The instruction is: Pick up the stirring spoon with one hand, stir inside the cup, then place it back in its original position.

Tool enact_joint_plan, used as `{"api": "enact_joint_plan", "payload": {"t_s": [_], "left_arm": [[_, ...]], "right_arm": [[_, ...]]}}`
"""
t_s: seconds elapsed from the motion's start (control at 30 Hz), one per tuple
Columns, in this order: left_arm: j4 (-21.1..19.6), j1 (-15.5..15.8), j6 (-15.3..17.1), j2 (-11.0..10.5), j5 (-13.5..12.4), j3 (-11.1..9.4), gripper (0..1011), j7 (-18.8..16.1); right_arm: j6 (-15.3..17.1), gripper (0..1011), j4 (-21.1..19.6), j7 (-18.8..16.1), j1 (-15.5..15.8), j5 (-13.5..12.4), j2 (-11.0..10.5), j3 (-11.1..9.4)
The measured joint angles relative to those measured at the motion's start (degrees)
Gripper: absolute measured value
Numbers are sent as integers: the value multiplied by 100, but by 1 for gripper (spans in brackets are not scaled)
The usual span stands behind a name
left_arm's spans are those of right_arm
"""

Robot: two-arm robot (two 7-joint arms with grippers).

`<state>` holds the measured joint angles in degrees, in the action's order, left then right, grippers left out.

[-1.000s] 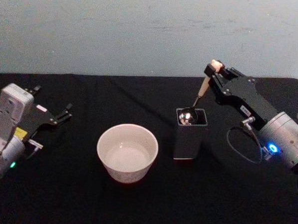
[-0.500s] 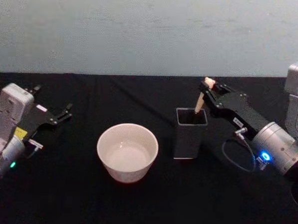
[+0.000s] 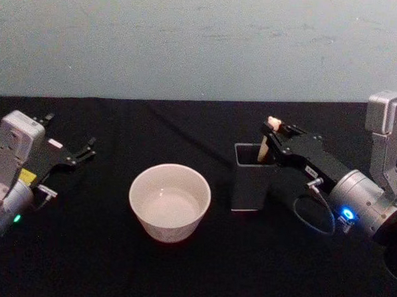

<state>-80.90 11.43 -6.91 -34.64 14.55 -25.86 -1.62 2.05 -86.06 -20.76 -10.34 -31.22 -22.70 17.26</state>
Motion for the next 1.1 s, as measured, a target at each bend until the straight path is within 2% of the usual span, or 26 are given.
{"api": "enact_joint_plan", "payload": {"t_s": [0.53, 1.1], "left_arm": [[0, 0, 0, 0, 0, 0, 1001, 0], [0, 0, 0, 0, 0, 0, 1001, 0]], "right_arm": [[149, 227, 105, 85, -20, 47, 59, -21], [136, 227, 98, 83, -16, 45, 51, -25]]}}
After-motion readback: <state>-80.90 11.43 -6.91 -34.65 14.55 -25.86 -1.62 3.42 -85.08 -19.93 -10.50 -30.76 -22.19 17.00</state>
